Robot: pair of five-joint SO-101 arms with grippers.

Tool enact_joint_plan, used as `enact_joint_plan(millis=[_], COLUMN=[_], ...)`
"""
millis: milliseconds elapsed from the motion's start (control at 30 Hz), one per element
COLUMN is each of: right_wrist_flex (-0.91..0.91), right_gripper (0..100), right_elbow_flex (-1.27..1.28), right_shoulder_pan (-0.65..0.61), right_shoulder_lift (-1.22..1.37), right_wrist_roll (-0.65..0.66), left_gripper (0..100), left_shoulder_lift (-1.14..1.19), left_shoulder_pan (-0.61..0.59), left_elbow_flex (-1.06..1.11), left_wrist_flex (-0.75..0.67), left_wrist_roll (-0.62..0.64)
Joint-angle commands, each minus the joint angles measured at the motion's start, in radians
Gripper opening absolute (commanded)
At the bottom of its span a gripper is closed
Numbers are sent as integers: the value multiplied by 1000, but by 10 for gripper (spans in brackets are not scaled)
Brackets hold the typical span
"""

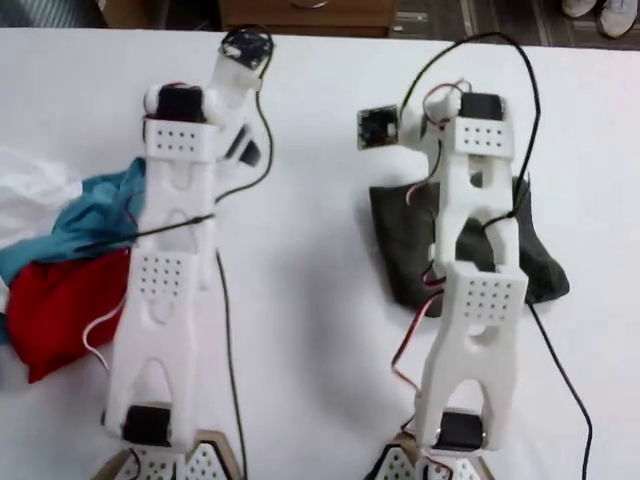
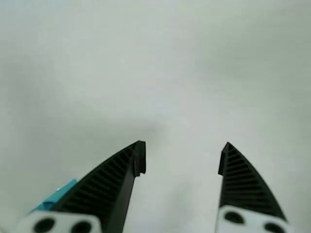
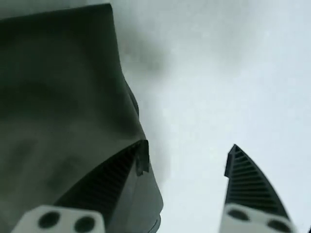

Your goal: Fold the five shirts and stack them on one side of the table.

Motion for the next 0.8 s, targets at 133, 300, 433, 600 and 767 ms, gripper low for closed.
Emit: enact_joint_plan(millis=[133, 300, 433, 600, 767], right_wrist_flex=[25, 82, 226, 226, 226], right_gripper=[259, 259, 260, 259, 259], right_elbow_flex=[-71, -204, -216, -78, 210], right_shoulder_pan=[38, 68, 94, 147, 166], right_shoulder_lift=[-8, -47, -94, -173, -371], right_wrist_roll=[-25, -338, -483, -371, -245], left_gripper=[264, 264, 264, 264, 264], left_shoulder_lift=[-78, -78, -78, -78, -78], left_shoulder_pan=[-20, -20, -18, -17, -18], left_elbow_flex=[-27, -27, -27, -27, -27], left_wrist_flex=[18, 18, 18, 18, 18], left_wrist_roll=[0, -5, -5, -6, -6])
